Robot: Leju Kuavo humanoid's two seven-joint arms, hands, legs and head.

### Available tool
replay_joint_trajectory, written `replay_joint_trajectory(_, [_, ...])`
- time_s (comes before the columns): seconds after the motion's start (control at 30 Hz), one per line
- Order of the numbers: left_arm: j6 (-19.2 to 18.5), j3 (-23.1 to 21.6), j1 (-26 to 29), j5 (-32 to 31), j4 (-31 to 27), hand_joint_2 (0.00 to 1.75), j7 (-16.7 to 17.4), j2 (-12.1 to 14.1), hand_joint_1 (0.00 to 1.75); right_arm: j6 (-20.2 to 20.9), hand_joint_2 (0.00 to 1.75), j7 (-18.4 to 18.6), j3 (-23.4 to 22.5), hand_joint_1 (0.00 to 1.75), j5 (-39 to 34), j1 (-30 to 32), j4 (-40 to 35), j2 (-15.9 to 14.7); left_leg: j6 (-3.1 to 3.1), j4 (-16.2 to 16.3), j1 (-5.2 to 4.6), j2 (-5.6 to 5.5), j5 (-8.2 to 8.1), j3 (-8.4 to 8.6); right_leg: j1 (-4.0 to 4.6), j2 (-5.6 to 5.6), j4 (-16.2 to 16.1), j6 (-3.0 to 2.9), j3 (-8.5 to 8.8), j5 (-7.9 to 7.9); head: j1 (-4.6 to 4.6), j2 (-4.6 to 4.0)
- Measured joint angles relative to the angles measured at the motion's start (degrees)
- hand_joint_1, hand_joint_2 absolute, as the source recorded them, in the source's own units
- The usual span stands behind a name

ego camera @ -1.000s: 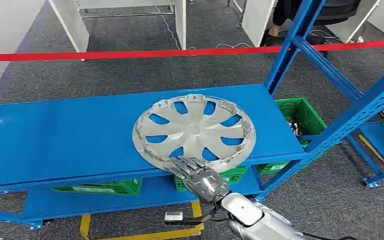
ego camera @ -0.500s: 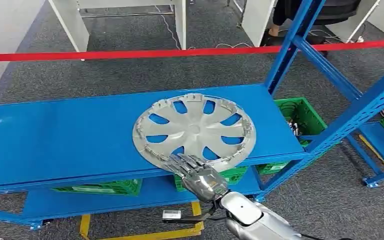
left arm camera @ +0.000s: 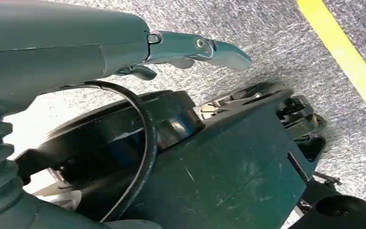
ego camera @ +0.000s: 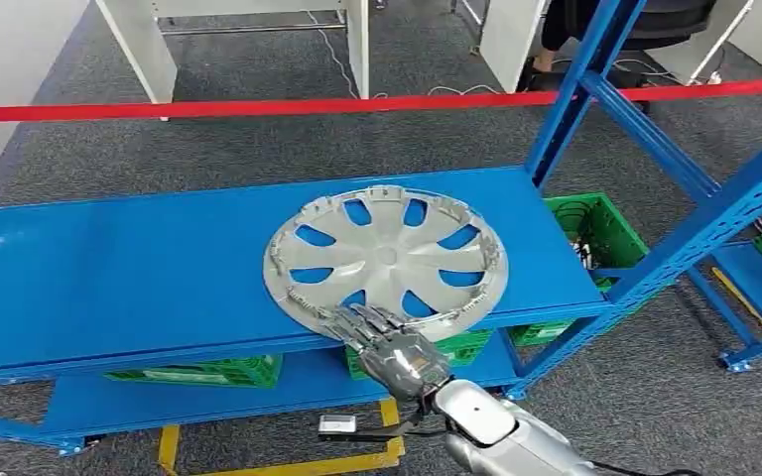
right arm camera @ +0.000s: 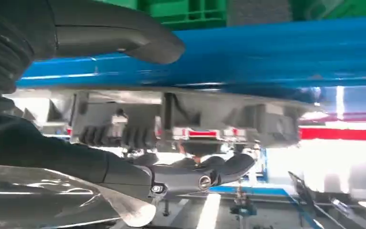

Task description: Take the parts from the cabinet and place them on the table.

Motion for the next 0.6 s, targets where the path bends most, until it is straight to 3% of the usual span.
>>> replay_joint_trajectory(0.6, [-0.17,0.33,0.00,-0.11,0.00,1.75,-0.02,0.00,0.00,-0.02,1.75,1.60,0.28,0.00,-0.24,-1.68,2.54,0.00,0.00,0.00,0.00,0.00,0.01,0.01,0.00,0.00,0.00,0.01,0.00,0.02,0.00,0.00])
